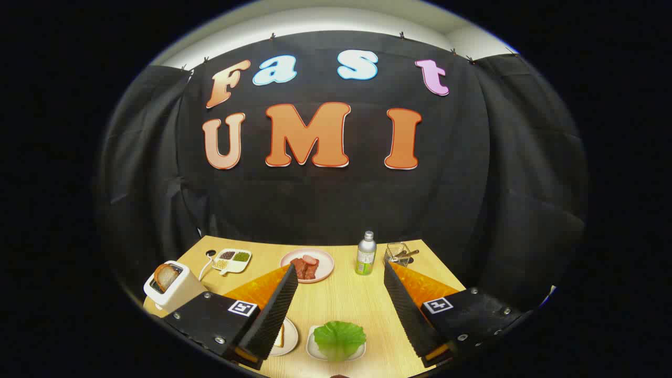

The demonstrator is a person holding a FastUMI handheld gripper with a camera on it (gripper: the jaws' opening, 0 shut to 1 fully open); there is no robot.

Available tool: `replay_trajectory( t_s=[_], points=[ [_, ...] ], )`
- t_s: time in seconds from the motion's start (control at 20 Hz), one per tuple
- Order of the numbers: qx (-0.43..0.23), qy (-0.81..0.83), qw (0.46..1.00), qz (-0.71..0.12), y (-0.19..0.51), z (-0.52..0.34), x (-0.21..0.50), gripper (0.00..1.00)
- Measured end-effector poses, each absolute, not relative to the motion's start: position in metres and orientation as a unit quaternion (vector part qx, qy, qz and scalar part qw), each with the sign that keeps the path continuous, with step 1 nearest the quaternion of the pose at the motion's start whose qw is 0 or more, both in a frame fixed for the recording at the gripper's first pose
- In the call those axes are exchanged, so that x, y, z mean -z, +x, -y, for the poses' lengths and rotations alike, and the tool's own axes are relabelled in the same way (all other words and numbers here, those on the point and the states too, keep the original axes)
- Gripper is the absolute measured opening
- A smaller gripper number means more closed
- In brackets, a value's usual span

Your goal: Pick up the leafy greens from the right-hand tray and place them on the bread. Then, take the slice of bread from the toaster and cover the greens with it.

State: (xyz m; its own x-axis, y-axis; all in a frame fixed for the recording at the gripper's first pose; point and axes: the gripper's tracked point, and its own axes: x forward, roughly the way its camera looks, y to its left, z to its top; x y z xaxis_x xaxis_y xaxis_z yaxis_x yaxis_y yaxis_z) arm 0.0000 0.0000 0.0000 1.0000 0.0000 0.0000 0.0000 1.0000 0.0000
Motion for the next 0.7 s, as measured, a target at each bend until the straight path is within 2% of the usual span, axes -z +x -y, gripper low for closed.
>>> replay_trajectory(
  t_s=[0.7],
  points=[
    [-0.004, -0.007, 1.0, -0.025, 0.004, -0.003, 0.015, 0.99]
  ],
)
